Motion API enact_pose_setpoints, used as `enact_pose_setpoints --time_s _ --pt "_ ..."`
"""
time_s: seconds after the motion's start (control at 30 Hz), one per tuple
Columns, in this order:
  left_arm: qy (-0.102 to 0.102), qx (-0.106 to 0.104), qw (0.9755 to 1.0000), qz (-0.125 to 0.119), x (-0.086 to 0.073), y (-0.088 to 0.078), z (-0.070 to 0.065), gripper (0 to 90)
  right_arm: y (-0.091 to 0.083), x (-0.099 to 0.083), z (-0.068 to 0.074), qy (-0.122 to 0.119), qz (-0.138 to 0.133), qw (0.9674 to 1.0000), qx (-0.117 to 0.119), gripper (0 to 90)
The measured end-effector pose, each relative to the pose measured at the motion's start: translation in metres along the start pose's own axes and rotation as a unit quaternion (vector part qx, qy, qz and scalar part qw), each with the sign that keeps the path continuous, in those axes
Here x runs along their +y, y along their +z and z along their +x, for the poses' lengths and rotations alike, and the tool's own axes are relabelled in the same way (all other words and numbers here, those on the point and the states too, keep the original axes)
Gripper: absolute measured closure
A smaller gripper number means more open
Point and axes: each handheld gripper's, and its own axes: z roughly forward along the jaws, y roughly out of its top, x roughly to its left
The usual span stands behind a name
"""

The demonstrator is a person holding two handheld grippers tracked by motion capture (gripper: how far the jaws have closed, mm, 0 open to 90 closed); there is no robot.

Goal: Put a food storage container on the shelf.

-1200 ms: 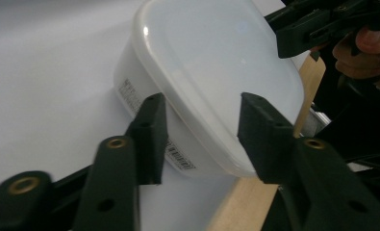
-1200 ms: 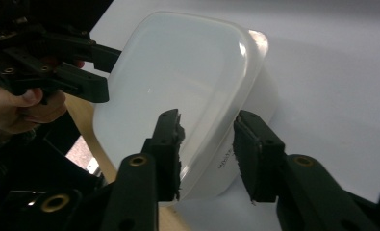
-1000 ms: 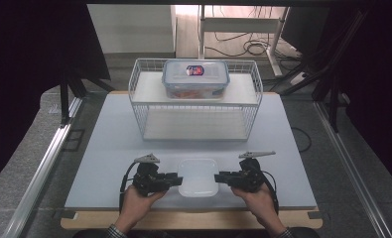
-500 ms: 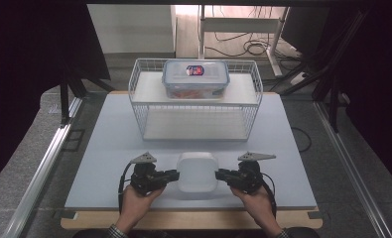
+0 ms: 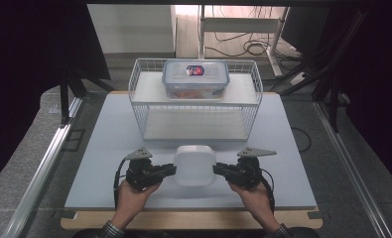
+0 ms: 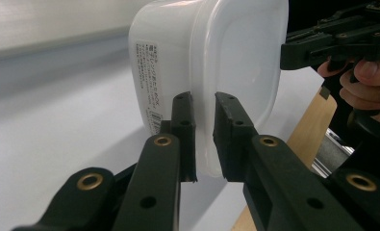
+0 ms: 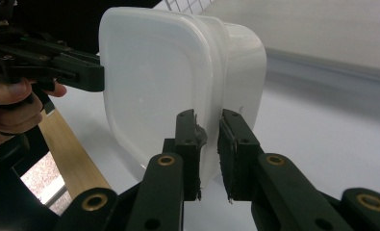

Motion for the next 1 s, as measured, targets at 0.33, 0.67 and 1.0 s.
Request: enact_pose_setpoints --time_s 0.33,0.67,1.0 --pt "0.02 0.011 0.9996 -0.018 0.022 -0.012 -0.002 79.7 -0.008 0.028 0.007 -0.031 -0.024 0.9992 -0.002 78.6" --pt "0.038 0.023 0.9981 -0.043 0.052 -0.024 -0.008 79.6 -0.017 0.06 0.011 -0.051 -0.047 0.9976 -0.003 78.6" --pt "0.058 0.032 0.996 -0.059 0.083 -0.033 -0.012 79.6 -0.026 0.089 0.012 -0.059 -0.07 0.9958 -0.007 78.5"
